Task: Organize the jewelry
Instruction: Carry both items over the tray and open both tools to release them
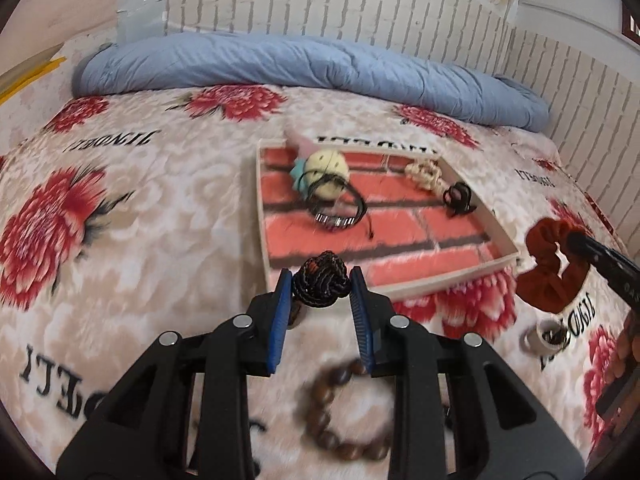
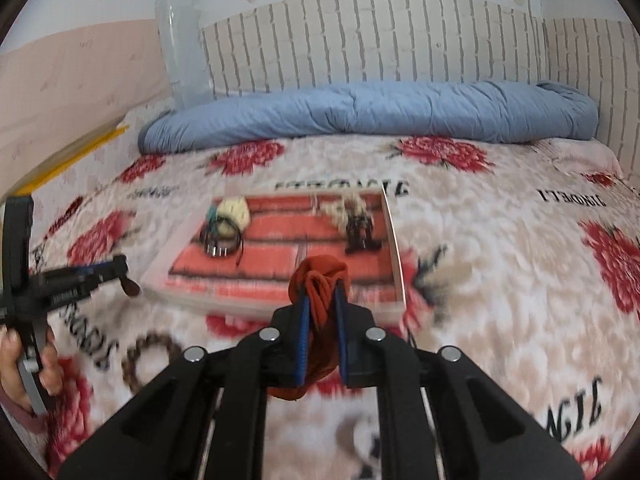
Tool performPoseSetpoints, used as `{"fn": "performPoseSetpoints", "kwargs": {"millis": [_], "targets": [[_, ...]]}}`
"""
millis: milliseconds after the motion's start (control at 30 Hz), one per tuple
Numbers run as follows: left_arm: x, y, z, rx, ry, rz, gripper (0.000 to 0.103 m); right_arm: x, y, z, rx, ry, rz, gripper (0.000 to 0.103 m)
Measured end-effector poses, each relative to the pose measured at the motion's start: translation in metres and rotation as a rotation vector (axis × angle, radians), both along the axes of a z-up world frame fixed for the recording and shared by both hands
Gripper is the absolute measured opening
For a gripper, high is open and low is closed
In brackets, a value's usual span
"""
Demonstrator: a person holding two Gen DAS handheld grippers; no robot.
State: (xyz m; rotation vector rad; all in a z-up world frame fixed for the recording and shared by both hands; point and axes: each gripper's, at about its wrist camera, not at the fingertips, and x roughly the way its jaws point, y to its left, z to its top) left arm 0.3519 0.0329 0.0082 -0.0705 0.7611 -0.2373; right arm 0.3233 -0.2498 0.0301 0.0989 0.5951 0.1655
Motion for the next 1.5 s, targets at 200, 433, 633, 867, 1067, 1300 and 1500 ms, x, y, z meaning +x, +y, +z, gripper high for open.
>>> {"fn": "performPoseSetpoints", "kwargs": {"millis": [200, 433, 633, 867, 1067, 1300, 1500], "targets": [[0.046, -0.016, 0.001, 0.005, -0.002, -0.010, 0.028, 0.056, 0.008, -0.002, 0.003, -0.011, -0.016, 0.011], [0.095, -0.030, -0.024, 0.043, 0.043, -0.013, 0.028, 0.126, 0.006, -0.038, 0.006, 0.046, -0.058, 0.011], [0.122, -0.031, -0.043, 0.064, 0.074, 0.005, 0.028, 0.157, 0.009, -0.059, -0.053, 0.093, -0.076, 0.011], [0.136, -0.021, -0.061, 0.074, 0.103, 0.035, 0.028, 0.173, 0.015, -0.065, -0.127, 0.110, -0.097, 0.011], [0.139, -0.027, -0.063, 0.109, 0.095, 0.037, 0.028, 0.182, 0.018, -0.069, -0.165, 0.124, -0.102, 0.011], [0.142, -0.030, -0.064, 0.124, 0.105, 0.044, 0.031, 0.188, 0.026, -0.081, -0.219, 0.151, -0.075, 0.015], [0.136, -0.030, -0.055, 0.124, 0.110, 0.044, 0.050, 0.177, 0.021, -0.067, -0.198, 0.170, -0.063, 0.041]]}}
